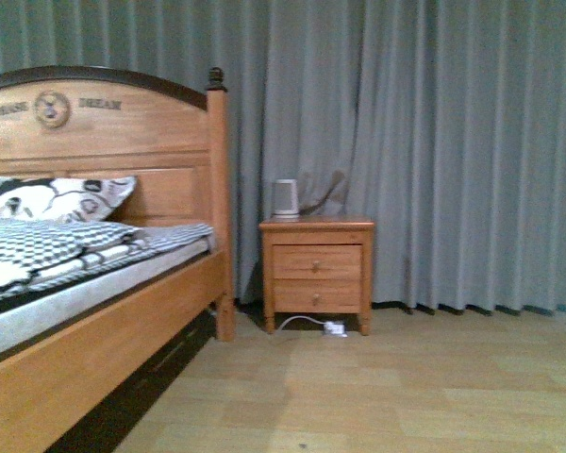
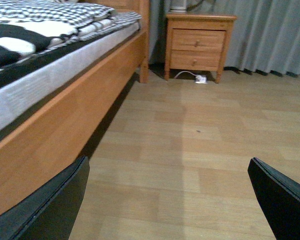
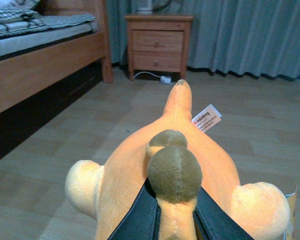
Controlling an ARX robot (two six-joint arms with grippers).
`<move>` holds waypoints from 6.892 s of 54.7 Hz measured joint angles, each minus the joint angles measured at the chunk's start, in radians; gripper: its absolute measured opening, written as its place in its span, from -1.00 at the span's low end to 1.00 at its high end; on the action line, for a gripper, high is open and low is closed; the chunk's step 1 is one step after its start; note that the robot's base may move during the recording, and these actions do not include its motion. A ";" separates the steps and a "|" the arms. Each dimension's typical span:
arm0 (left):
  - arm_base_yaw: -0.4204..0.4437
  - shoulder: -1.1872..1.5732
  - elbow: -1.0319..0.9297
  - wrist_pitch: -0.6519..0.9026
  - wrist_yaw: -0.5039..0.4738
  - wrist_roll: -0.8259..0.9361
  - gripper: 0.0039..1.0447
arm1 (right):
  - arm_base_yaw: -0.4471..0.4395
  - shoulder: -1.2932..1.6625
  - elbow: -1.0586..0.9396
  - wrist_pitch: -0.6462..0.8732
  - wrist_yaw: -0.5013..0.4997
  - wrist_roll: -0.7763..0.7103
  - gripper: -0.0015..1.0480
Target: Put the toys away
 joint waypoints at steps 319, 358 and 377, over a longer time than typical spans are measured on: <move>-0.003 0.000 0.000 0.000 0.000 0.003 0.89 | 0.000 0.000 0.000 0.001 -0.001 0.000 -0.83; -0.003 0.000 0.000 0.000 0.000 0.003 0.89 | 0.000 0.000 0.000 0.001 -0.001 0.000 -0.83; -0.003 0.000 0.000 0.000 0.000 0.003 0.89 | 0.000 0.000 0.000 0.001 -0.002 0.000 -0.83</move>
